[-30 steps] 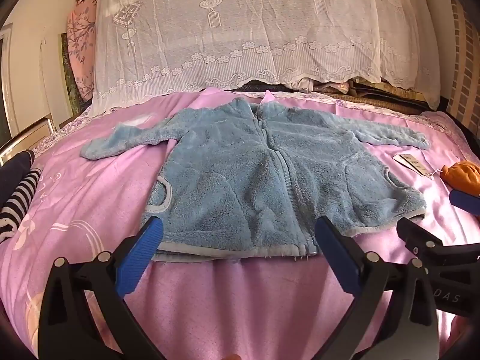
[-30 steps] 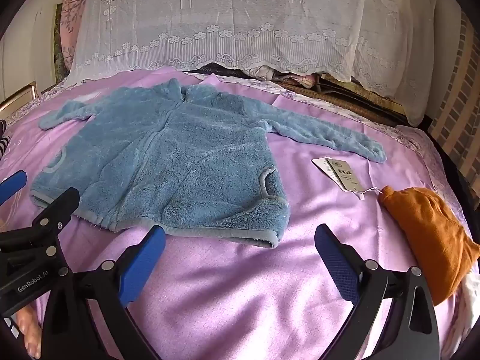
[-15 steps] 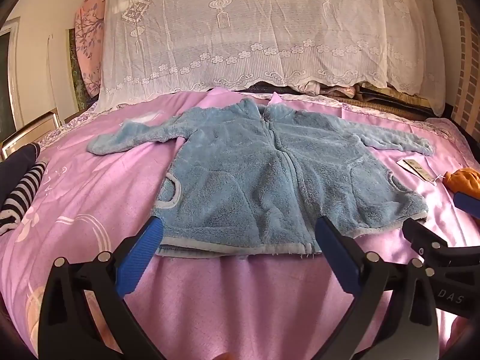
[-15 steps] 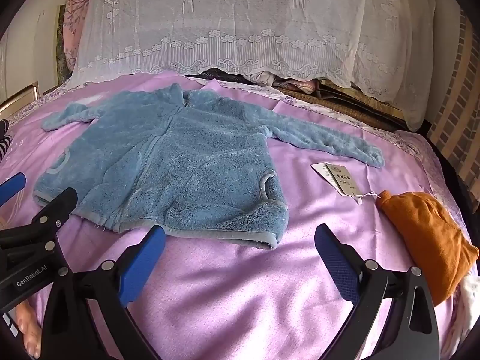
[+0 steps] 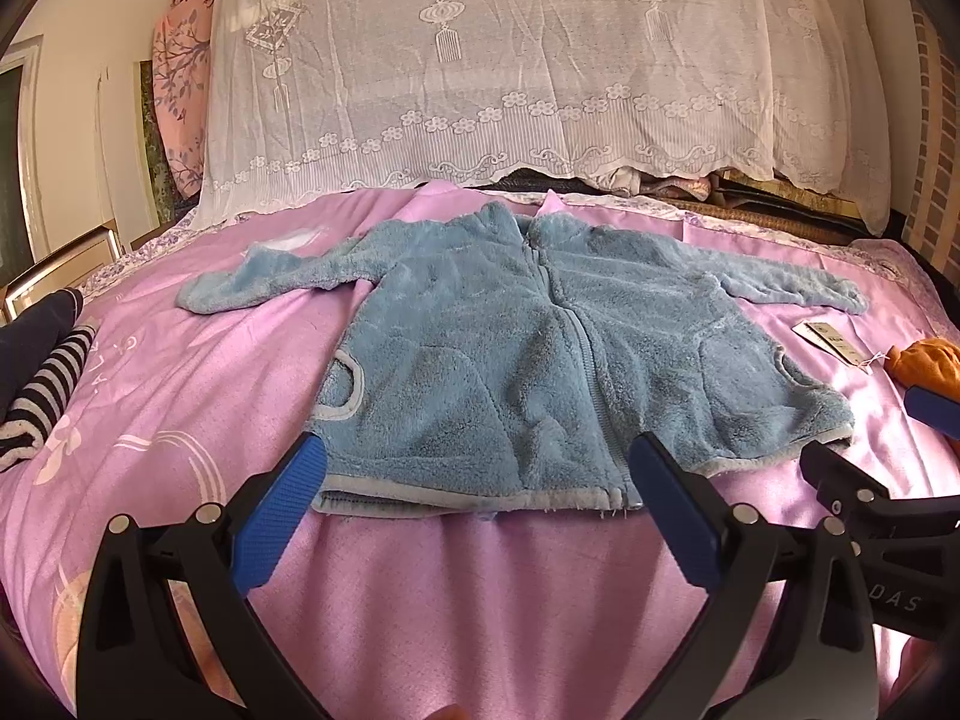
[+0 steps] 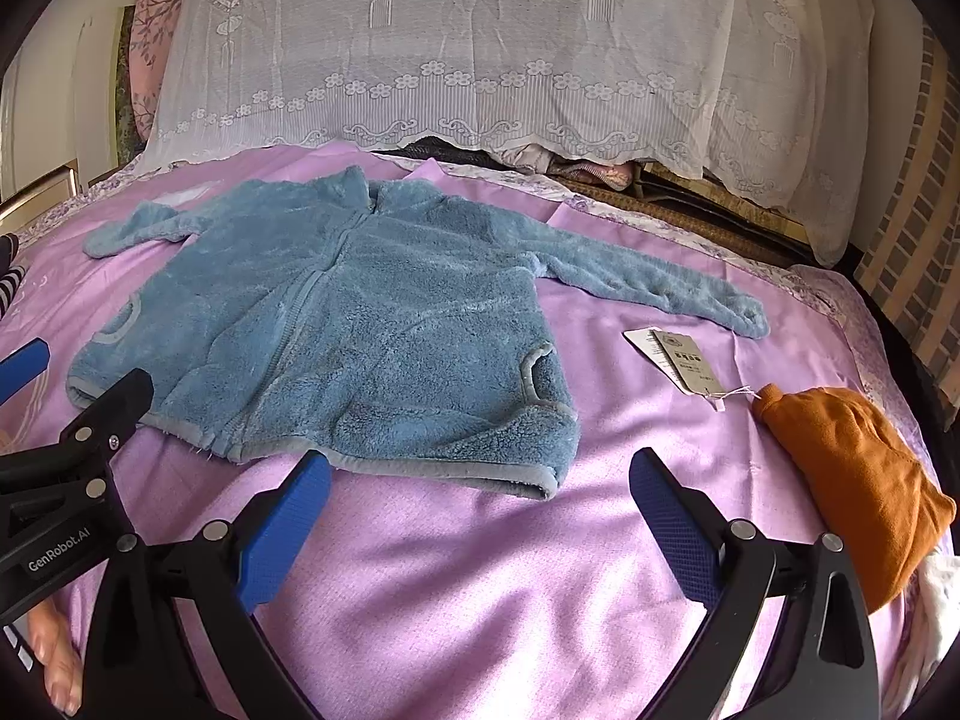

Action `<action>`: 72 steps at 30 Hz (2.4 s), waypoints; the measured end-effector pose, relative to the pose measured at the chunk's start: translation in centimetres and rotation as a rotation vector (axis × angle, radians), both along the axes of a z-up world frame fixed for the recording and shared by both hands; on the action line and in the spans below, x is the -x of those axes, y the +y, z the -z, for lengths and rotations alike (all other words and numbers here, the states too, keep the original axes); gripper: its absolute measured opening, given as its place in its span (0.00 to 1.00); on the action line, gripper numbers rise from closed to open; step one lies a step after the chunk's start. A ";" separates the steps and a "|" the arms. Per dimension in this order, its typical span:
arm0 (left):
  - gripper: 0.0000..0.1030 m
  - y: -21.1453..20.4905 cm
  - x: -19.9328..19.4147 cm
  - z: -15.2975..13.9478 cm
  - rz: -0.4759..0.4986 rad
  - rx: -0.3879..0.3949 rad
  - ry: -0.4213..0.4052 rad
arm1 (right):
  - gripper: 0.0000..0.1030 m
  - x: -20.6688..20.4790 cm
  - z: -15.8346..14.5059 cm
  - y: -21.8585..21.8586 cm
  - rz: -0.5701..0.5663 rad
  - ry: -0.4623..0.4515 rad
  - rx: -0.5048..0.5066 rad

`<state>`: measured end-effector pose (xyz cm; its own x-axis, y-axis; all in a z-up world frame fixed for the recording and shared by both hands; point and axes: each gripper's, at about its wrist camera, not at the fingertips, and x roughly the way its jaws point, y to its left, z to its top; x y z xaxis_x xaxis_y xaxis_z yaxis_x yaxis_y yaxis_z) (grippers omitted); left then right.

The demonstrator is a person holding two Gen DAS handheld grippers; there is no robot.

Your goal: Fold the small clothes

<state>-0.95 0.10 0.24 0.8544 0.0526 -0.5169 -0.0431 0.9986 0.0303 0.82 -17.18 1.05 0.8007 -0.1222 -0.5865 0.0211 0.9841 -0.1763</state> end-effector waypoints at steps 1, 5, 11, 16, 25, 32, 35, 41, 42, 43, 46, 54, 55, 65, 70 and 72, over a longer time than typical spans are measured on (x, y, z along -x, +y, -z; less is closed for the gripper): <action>0.96 0.0 0.0 0.0 0.000 -0.002 -0.001 | 0.97 0.0 0.0 0.0 0.000 -0.001 0.000; 0.96 -0.1 0.1 -0.1 0.002 -0.010 -0.006 | 0.97 0.2 -0.2 0.0 -0.003 -0.010 -0.008; 0.96 -0.6 0.4 -0.4 -0.006 -0.037 -0.025 | 0.97 0.7 -0.6 0.0 -0.015 -0.033 -0.020; 0.96 -0.8 0.7 -0.5 -0.012 -0.055 -0.040 | 0.97 0.7 -0.6 0.1 -0.021 -0.035 -0.015; 0.96 -0.8 0.8 -0.4 -0.012 -0.055 -0.040 | 0.97 0.7 -0.6 0.1 -0.021 -0.033 -0.017; 0.96 -0.8 0.7 -0.3 -0.010 -0.054 -0.033 | 0.97 0.7 -0.6 0.0 -0.021 -0.034 -0.017; 0.96 -0.8 0.7 -0.3 -0.010 -0.054 -0.033 | 0.97 0.7 -0.6 0.0 -0.021 -0.033 -0.017; 0.96 -0.8 0.7 -0.3 -0.010 -0.054 -0.033 | 0.97 0.7 -0.6 0.1 -0.022 -0.033 -0.016; 0.96 -0.8 0.7 -0.3 -0.010 -0.054 -0.032 | 0.97 0.7 -0.6 0.1 -0.023 -0.032 -0.016; 0.96 -0.8 0.7 -0.3 -0.010 -0.053 -0.032 | 0.97 0.7 -0.5 0.1 -0.023 -0.032 -0.015; 0.96 -0.7 0.8 -0.2 -0.010 -0.051 -0.030 | 0.97 0.7 -0.5 0.1 -0.022 -0.032 -0.015; 0.96 -0.7 0.7 -0.2 -0.009 -0.050 -0.029 | 0.97 0.7 -0.5 0.1 -0.022 -0.032 -0.014; 0.96 -0.7 0.7 -0.2 -0.009 -0.050 -0.029 | 0.97 0.7 -0.5 0.1 -0.022 -0.032 -0.014; 0.96 -0.7 0.7 -0.3 -0.009 -0.051 -0.029 | 0.97 0.7 -0.5 0.2 -0.022 -0.033 -0.014; 0.96 -0.7 0.6 -0.3 -0.009 -0.050 -0.027 | 0.97 0.6 -0.5 0.2 -0.023 -0.032 -0.013; 0.96 -0.6 0.6 -0.2 -0.009 -0.049 -0.024 | 0.97 0.7 -0.5 0.2 -0.022 -0.031 -0.011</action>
